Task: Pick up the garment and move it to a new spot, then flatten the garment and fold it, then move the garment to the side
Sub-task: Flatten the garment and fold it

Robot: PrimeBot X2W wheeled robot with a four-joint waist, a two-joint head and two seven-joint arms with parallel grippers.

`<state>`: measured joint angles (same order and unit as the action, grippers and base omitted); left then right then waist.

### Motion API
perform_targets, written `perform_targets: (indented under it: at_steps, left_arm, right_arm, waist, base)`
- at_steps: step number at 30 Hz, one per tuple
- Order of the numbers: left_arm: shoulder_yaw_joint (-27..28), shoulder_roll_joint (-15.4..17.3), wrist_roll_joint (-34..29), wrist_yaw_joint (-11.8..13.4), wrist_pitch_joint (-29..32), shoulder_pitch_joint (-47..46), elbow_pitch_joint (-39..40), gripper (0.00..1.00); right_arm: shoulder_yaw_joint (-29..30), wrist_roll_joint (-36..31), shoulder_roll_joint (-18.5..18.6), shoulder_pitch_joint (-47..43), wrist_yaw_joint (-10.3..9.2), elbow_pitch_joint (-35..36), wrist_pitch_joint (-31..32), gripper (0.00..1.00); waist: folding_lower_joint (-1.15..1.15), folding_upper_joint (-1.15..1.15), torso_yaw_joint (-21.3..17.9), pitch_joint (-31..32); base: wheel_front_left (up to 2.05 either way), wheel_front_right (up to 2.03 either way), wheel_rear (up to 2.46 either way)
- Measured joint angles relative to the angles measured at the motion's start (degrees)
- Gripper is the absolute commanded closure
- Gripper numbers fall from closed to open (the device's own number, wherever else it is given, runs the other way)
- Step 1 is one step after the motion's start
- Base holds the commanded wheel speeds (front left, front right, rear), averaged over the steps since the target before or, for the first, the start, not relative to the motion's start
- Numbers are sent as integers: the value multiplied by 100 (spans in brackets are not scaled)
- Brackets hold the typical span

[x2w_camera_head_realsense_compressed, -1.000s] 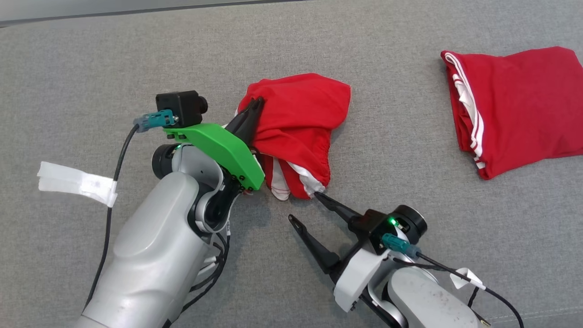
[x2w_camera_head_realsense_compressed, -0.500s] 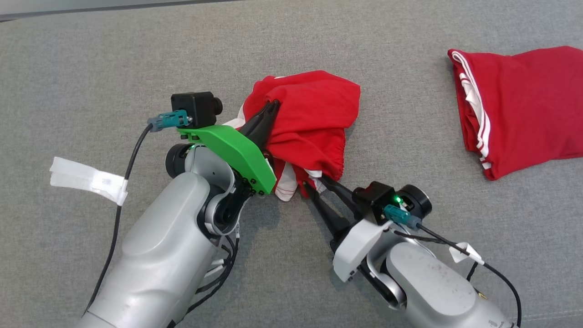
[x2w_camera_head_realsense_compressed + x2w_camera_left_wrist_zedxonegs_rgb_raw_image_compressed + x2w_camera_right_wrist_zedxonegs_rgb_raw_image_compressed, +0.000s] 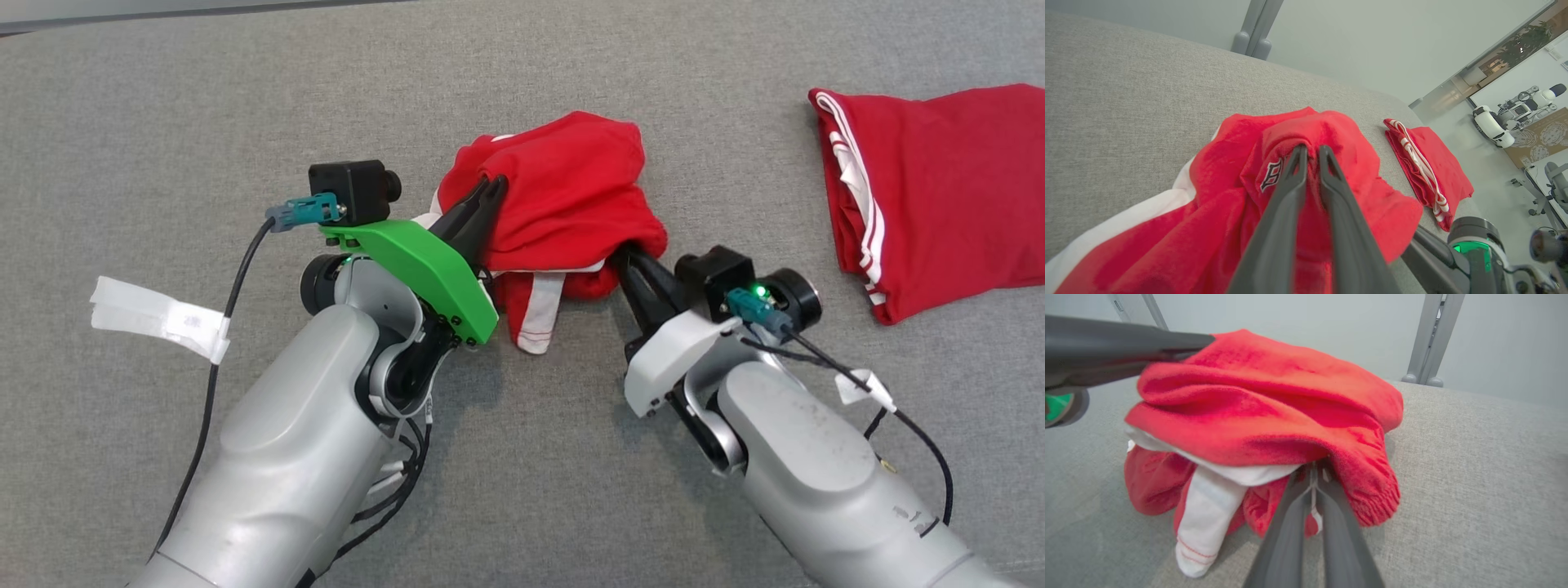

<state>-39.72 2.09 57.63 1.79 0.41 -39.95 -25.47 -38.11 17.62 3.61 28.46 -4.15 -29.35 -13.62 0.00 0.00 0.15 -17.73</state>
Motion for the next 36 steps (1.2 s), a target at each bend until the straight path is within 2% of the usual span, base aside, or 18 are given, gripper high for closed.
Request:
perform_targets:
  at_steps: [5, 9, 10, 11, 16, 21, 28, 29, 31, 32, 36]
  left_arm:
    - [-59, 0, 160, -35, -22, 1, -34, 80]
    - [-119, 0, 275, -62, -47, 9, 2, 41]
    - [-140, 0, 316, -85, -48, 10, 24, 13]
    - [-167, 0, 356, -110, -47, 13, 48, 0]
    - [-279, 0, 370, -134, -81, 122, 153, 0]
    - [-314, 1, 404, -229, -129, 482, 199, 0]
    - [-502, 14, 422, -311, -109, 893, 261, 0]
    - [-500, 21, 422, -311, -127, 903, 266, 0]
    - [-481, 25, 422, -311, -154, 912, 310, 0]
    - [-474, 26, 422, -311, -157, 912, 348, 0]
    - [-411, 65, 421, -310, -253, 912, 405, 0]
  right_arm:
    - [314, -73, 47, 346, -59, -3, -49, 100]
    - [437, -167, 245, 586, -108, 2, -54, 100]
    - [439, -201, 333, 621, -108, -36, -55, 100]
    - [446, -234, 423, 632, -108, -89, -55, 100]
    - [460, -290, 708, 604, -104, -325, -54, 100]
    - [381, -286, 775, 255, -40, -513, -54, 100]
    - [704, -151, 1112, 31, -109, -590, -54, 100]
    - [708, -155, 1144, 31, -110, -614, -55, 91]
    - [708, -155, 1166, 30, -129, -632, -55, 25]
    - [706, -160, 1163, 30, -147, -636, -54, 0]
    - [695, -164, 1109, 5, -151, -654, -55, 0]
  waist:
    - [0, 0, 44, 65]
    - [0, 0, 92, 139]
    - [0, 0, 107, 152]
    - [0, 0, 123, 165]
    - [0, 0, 203, 199]
    - [0, 0, 283, 250]
    - [0, 0, 297, 325]
    - [0, 0, 294, 331]
    - [0, 0, 286, 342]
    - [0, 0, 283, 348]
    - [0, 0, 272, 365]
  base:
    - [0, 0, 0]
    - [0, 0, 0]
    - [0, 0, 0]
    - [0, 0, 0]
    - [0, 0, 0]
    - [0, 0, 0]
    - [0, 0, 0]
    - [0, 0, 0]
    - [0, 0, 0]
    - [0, 0, 0]
    - [0, 0, 0]
